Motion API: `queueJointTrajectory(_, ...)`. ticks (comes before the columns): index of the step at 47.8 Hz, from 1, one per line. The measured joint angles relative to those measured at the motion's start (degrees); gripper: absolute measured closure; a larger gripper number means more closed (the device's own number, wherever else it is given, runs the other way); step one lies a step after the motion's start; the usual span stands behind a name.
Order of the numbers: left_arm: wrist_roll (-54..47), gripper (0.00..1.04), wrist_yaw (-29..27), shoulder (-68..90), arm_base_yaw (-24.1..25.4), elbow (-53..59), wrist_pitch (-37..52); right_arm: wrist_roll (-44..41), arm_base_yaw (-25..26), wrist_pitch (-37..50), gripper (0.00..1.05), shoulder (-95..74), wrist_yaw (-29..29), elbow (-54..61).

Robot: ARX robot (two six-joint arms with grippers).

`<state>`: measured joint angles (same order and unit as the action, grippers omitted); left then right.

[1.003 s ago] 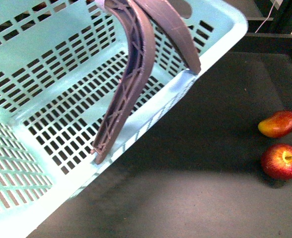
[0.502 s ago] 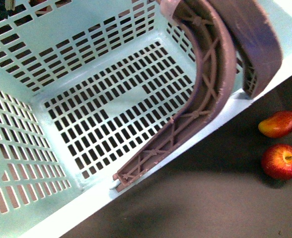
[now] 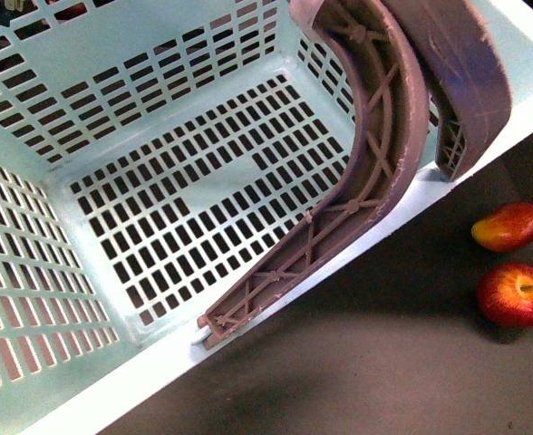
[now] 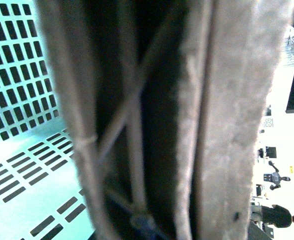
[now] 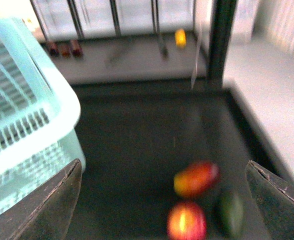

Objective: Pick apple with right arm and hold basket with left

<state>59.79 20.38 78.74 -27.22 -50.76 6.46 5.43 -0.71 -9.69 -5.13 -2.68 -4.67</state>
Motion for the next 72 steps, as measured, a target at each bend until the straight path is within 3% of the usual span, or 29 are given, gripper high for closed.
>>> queueJointTrajectory(6,-0.1,0.89,0.1,-0.1,-0.1,0.0,0.1,8.6,0.5,-11.8,0.09,-12.3,-1.2,-5.1)
queueJointTrajectory(13,0.0,0.89,0.5,-0.1,-0.1,0.0,0.2,11.8,3.3,-6.2,0.09,-23.1,1.2,-4.5)
queueJointTrajectory(17,-0.2,0.89,0.2,-0.1,-0.1,0.0,0.2,11.2,5.8,0.4,0.09,-29.9,2.3,-4.2)
queueJointTrajectory(28,-0.2,0.89,0.2,-0.1,-0.1,0.0,0.2,4.3,11.0,30.2,0.09,-62.8,3.0,-5.8)
queueJointTrajectory(37,-0.2,0.89,0.3,-0.1,-0.1,0.0,0.2,1.5,12.6,42.9,0.09,-90.3,7.9,-15.4)
queueJointTrajectory(46,-0.2,0.89,0.2,-0.1,-0.1,0.0,0.2,-1.4,12.8,44.1,0.09,-105.4,7.9,-21.7)
queueJointTrajectory(72,-0.2,0.89,0.2,-0.1,-0.1,0.0,0.2,-13.7,10.7,38.5,0.09,-124.0,5.0,-38.2)
